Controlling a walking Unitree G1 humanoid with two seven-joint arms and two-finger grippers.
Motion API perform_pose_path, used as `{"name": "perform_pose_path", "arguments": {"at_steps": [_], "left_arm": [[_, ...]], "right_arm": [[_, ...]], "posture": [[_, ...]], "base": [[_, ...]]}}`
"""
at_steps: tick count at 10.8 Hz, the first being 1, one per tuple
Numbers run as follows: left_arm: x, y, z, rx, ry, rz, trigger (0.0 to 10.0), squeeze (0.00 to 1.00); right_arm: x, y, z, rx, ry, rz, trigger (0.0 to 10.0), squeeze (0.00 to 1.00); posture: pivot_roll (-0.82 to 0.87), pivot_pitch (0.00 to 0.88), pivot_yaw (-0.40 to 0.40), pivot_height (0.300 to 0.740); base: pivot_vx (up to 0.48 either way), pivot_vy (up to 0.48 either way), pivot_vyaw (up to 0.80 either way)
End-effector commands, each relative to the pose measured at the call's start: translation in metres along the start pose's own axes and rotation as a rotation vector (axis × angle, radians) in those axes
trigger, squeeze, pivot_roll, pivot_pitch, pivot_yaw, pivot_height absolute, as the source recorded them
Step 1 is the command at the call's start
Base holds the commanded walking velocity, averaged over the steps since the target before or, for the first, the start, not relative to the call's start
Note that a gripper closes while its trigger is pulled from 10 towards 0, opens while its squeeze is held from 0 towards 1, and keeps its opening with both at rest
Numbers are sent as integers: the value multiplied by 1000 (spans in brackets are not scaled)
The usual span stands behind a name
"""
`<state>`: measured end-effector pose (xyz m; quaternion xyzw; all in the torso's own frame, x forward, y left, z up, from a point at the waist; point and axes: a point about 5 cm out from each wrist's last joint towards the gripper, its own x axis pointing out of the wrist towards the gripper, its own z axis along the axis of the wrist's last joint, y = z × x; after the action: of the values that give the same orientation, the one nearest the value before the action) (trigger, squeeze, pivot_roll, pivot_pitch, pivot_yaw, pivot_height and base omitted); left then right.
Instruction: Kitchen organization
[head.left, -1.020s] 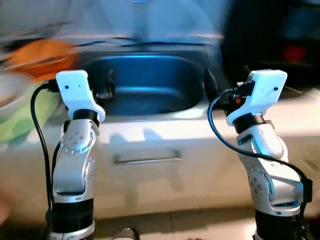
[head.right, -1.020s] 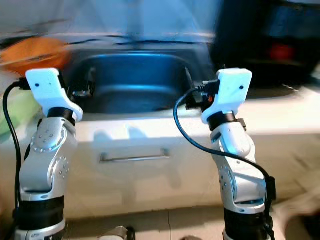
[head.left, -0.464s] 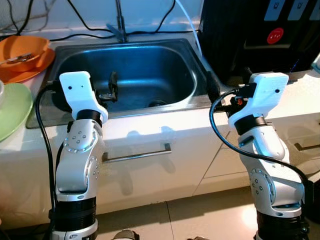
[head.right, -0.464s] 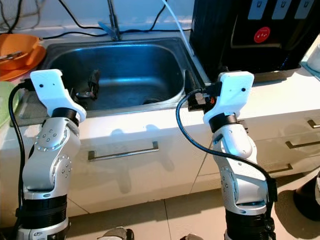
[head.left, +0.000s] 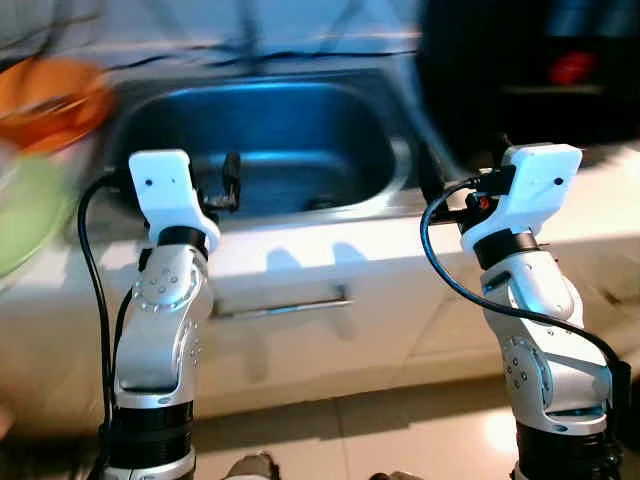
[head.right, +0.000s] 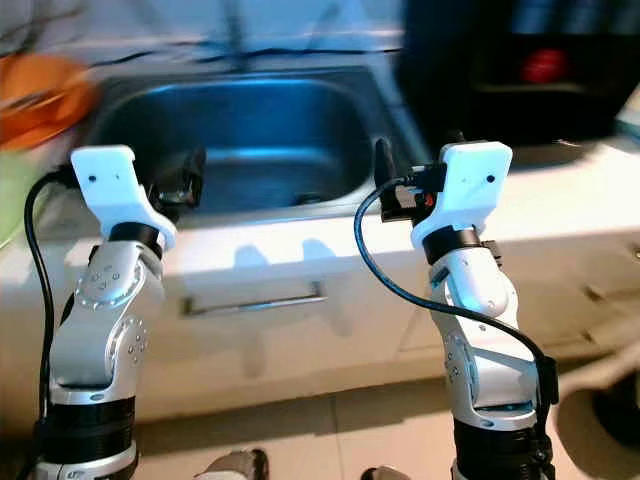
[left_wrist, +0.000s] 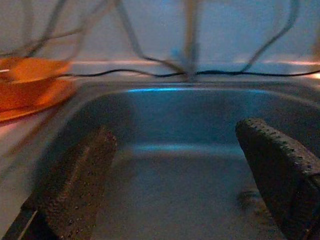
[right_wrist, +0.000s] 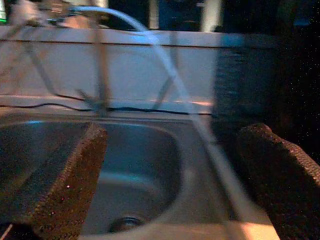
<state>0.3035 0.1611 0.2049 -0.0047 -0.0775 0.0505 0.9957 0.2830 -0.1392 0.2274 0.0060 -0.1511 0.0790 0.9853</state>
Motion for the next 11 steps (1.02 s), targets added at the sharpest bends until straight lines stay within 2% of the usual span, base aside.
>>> {"name": "perform_pose_path", "arguments": {"at_steps": [1, 2, 8, 11], "left_arm": [[0, 3, -1, 16, -3, 13, 10000, 0], [1, 4, 1, 17, -8, 19, 10000, 0], [9, 6, 5, -17, 4, 9, 10000, 0], [10, 5, 2, -17, 13, 6, 10000, 0]], "right_arm": [[0, 1, 3, -1, -15, -2, 10000, 0], [1, 1, 3, 0, -14, -2, 10000, 0], [1, -1, 3, 18, -20, -28, 10000, 0], [2, -1, 3, 20, -22, -28, 10000, 0]], "posture": [[20, 94, 11, 740], [20, 94, 11, 740], [20, 94, 16, 740], [19, 93, 18, 740]], "base": [[0, 0, 800], [0, 0, 788], [0, 0, 0], [0, 404, 0]]}}
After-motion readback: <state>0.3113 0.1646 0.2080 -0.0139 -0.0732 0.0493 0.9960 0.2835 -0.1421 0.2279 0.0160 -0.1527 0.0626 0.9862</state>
